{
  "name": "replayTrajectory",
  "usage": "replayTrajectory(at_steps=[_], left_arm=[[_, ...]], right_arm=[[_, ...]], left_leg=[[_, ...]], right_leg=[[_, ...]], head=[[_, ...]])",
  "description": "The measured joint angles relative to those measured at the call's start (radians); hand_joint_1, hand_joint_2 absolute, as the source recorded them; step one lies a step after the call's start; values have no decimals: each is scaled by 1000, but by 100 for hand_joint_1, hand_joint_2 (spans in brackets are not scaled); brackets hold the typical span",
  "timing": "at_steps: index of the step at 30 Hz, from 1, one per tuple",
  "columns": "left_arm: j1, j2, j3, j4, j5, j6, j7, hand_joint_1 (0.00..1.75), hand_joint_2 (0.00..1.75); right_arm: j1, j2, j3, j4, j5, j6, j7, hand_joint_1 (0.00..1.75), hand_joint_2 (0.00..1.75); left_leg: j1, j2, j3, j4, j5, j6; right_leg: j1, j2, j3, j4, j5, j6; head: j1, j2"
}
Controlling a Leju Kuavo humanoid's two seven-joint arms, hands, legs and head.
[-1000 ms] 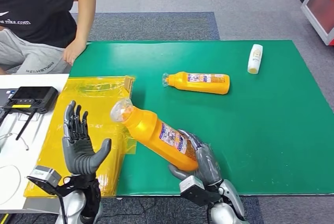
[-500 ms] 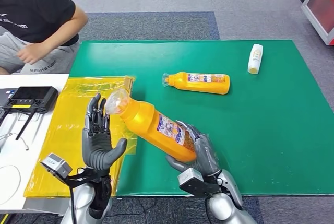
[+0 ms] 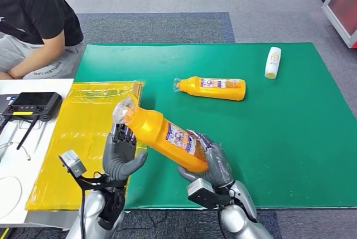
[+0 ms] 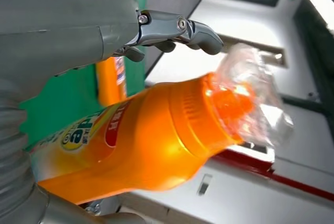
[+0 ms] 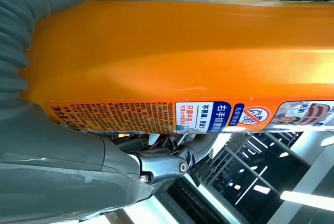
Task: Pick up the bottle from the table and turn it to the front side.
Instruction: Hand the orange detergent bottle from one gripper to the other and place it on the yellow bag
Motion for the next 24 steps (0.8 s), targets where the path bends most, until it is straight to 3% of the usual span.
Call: replayTrajectory(at_steps=[5, 24], left_arm=[[-27, 6, -4, 56, 28, -25, 48, 0, 175], [-107, 10, -25, 107, 78, -92, 71, 0, 175]], right_arm=[[-1, 6, 11, 10, -12, 2, -16, 175, 175], [-32, 11, 45, 12, -15, 9, -23, 175, 175]], left_leg=[[0, 0, 0, 0, 0, 0], [0, 0, -1, 0, 0, 0]], right_leg=[[0, 0, 0, 0, 0, 0], [0, 0, -1, 0, 0, 0]], head=[[0, 0], [0, 0]])
